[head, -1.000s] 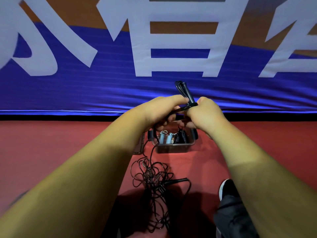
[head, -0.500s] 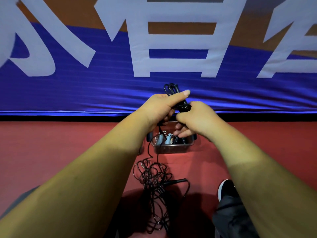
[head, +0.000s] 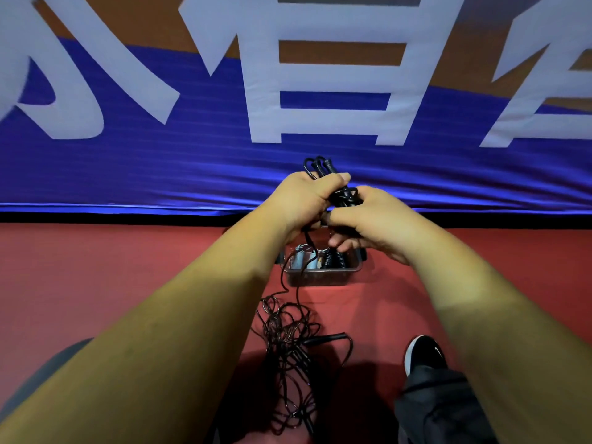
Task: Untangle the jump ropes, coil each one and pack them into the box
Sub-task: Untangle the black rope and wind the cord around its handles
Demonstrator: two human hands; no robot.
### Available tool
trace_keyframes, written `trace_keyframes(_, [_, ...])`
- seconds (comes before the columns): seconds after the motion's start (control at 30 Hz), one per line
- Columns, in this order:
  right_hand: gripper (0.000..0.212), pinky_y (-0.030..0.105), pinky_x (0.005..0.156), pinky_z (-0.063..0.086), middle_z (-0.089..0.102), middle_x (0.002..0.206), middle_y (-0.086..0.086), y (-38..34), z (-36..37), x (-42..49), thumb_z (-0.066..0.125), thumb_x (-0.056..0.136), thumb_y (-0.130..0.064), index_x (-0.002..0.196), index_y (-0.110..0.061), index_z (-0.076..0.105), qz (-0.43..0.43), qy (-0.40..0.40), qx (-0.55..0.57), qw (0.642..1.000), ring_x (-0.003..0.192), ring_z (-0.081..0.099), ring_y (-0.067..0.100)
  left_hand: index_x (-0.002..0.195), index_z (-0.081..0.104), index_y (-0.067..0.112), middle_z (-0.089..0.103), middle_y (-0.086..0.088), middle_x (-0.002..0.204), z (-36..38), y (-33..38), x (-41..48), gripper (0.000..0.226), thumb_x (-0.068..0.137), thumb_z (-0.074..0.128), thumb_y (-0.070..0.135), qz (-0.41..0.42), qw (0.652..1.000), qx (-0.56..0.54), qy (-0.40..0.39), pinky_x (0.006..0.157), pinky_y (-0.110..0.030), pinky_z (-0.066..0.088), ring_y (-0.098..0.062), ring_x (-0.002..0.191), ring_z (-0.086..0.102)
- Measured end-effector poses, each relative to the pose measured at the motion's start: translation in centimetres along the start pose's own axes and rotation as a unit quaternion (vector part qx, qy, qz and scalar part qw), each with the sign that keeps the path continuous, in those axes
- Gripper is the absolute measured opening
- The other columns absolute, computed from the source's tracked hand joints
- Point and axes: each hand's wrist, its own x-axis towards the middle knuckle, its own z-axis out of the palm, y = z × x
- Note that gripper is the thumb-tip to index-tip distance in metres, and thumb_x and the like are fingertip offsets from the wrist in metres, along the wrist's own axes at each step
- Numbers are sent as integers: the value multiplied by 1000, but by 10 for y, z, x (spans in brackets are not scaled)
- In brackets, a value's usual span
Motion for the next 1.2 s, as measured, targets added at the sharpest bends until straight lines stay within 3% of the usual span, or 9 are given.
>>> trace_keyframes(0.13, [41,31,50,52,72,101,20,0,-2,0,70,92,-1,129,7,55,11,1,46,999,59,62,17,63,48,24,28,-2,53,-2,3,-2,42,96,71,36,-6,1000,-4,-5,48,-28,21,-17,45,24])
trace_keyframes(0.23, [35,29,49,50,65,89,16,1,-3,-2,68,93,0,126,9,61,35,-36,53,997,59,61,17,57,48,24,26,-4,54,-3,5,-6,46,96,71,38,-1,999,18,-40,49,-29,20,-18,46,22])
trace_keyframes(0.37, [16,27,51,52,70,79,9,-4,-4,-8,65,95,-3,110,-4,71,51,-66,40,996,63,66,17,60,54,23,34,-1,51,-5,9,-11,43,98,68,37,10,997,32,-76,47,-27,24,-16,41,30])
trace_keyframes(0.47, [15,27,50,44,62,70,7,-5,1,-9,57,95,1,98,-9,68,49,-67,66,994,56,54,16,57,53,23,34,-1,52,-6,10,-13,47,99,67,38,19,996,44,-80,46,-26,25,-15,42,33])
trace_keyframes(0.67, [13,21,41,30,49,65,6,1,4,5,48,95,2,91,-10,53,72,50,129,988,45,37,10,58,43,24,36,2,50,-12,21,-12,56,91,69,61,-5,984,175,-28,46,-25,25,-16,42,28])
trace_keyframes(0.8, [10,21,38,30,50,71,10,8,5,11,53,98,4,96,-5,54,72,76,143,984,41,36,9,73,59,9,40,-1,60,-20,27,-12,56,87,72,62,-2,957,289,-19,52,-28,29,-20,49,31])
trace_keyframes(0.93, [8,21,39,29,51,72,11,7,11,12,54,101,3,99,-4,53,64,86,151,983,42,34,9,93,75,12,47,10,54,-28,35,-14,45,85,79,57,16,964,266,3,52,-27,33,-10,41,38])
trace_keyframes(1.07, [5,23,38,33,51,71,11,6,15,12,56,102,0,101,-5,55,30,96,133,986,41,38,10,72,56,16,39,-1,57,-28,27,-15,53,80,78,64,-45,964,263,4,53,-28,29,-21,46,31])
trace_keyframes(1.2, [5,28,41,48,59,64,7,-2,23,0,61,104,-6,102,-5,56,-12,9,91,996,45,54,14,91,68,20,33,0,59,-43,21,-16,55,80,73,74,-58,985,158,-27,50,-29,22,-19,51,26])
